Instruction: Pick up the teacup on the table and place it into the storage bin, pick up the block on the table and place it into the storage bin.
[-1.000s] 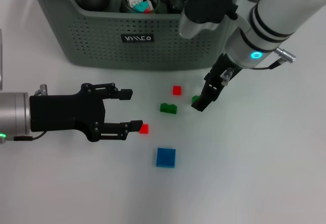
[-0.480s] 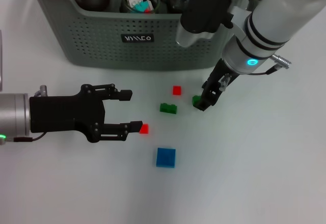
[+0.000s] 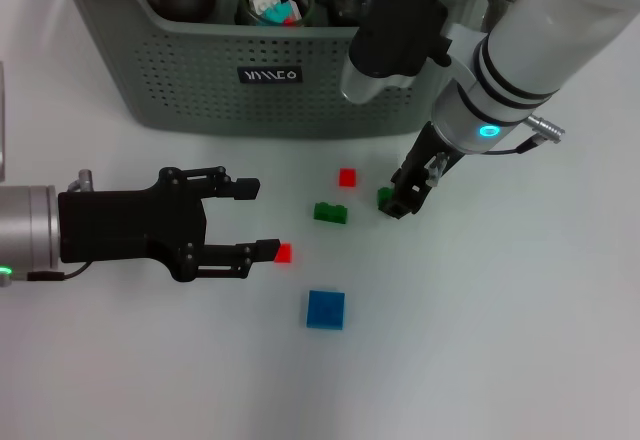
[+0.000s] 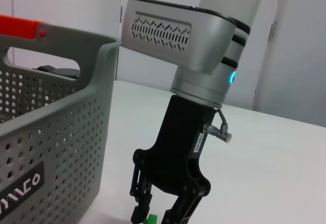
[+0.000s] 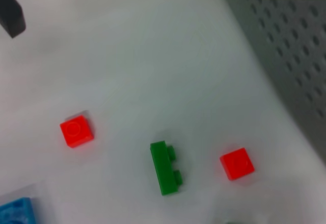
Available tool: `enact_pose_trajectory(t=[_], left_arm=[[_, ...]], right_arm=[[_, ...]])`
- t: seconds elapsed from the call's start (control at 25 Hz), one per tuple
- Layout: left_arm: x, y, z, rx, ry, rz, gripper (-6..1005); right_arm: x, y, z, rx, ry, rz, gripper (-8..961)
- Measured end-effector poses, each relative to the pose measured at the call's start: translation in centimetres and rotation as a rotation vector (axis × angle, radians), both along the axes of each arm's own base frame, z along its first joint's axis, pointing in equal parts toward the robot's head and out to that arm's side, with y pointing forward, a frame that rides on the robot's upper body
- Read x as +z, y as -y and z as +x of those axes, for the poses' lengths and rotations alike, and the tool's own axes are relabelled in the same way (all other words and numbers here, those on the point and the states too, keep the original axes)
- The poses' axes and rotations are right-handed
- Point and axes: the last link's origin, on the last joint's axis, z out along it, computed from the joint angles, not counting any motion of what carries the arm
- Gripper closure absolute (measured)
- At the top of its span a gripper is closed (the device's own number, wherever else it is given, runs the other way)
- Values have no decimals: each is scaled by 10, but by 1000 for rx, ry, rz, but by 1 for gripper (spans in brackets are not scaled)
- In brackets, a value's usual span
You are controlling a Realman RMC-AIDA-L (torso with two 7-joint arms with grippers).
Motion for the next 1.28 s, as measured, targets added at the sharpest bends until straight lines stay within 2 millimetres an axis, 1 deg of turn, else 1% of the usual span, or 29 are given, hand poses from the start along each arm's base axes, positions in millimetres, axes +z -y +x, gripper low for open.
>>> enact_pose_trajectory(t=[0.36,0.48,0.6,0.68,0.72,0.8,0.92,0.96,1.04,1.12,1.2,1.28], left_arm=[[0,0,0,0,0,0,233],[0,1,0,1,1,-1,233],[0,2,-1,3,3,-3,233],[0,3,-2,4,3,-3,233],[1,3,-2,6,3,-1,233],[2,3,-3,8,3,2,233],[3,4,-4,12,5,2,233],[3,4,-4,12,5,2,233],[3,4,-4,12,5,1,233],[3,4,-4,12,5,1,233],[3,4,-4,11,5,2,233],[3,3,-3,9,5,1,233]], right_arm=[[-2,2,1,-14,-1,1,548],[-1,3,-1,-18,-9,-7,644],[3,6,-6,-24,-26,-29,741],[10,12,-15,-32,-56,-57,789],[15,15,-19,-37,-72,-68,789],[33,20,-35,-50,-121,-96,789],[66,24,-61,-64,-191,-110,789],[81,25,-73,-68,-221,-108,789],[102,27,-95,-65,-284,-103,790],[124,26,-124,-45,-379,-102,790],[145,20,-149,-36,-484,-72,790],[157,9,-167,-35,-559,-27,790]])
